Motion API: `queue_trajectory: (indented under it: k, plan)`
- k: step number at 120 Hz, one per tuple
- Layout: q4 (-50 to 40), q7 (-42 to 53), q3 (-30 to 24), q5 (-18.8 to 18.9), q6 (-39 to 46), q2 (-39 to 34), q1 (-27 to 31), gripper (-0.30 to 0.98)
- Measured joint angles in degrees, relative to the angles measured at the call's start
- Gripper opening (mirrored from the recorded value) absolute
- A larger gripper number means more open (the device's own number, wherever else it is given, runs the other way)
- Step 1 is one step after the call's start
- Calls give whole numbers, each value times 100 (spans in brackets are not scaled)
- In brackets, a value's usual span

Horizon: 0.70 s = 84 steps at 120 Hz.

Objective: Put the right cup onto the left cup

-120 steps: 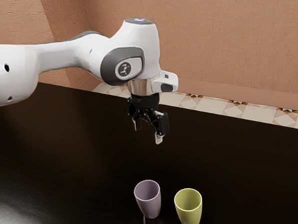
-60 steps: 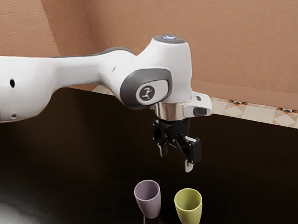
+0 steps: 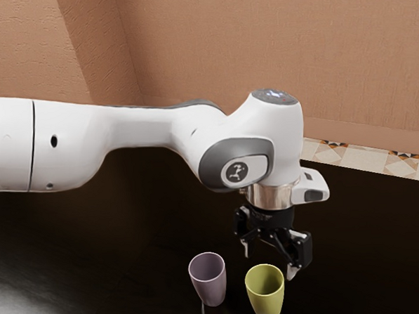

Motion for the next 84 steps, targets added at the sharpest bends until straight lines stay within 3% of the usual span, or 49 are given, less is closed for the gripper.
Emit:
queue_trajectory:
  k: [36, 84]
  plan:
    - [500, -478, 173, 13, 55, 515, -142, 69]
    - [377, -948, 309, -81, 448, 650, -290, 69]
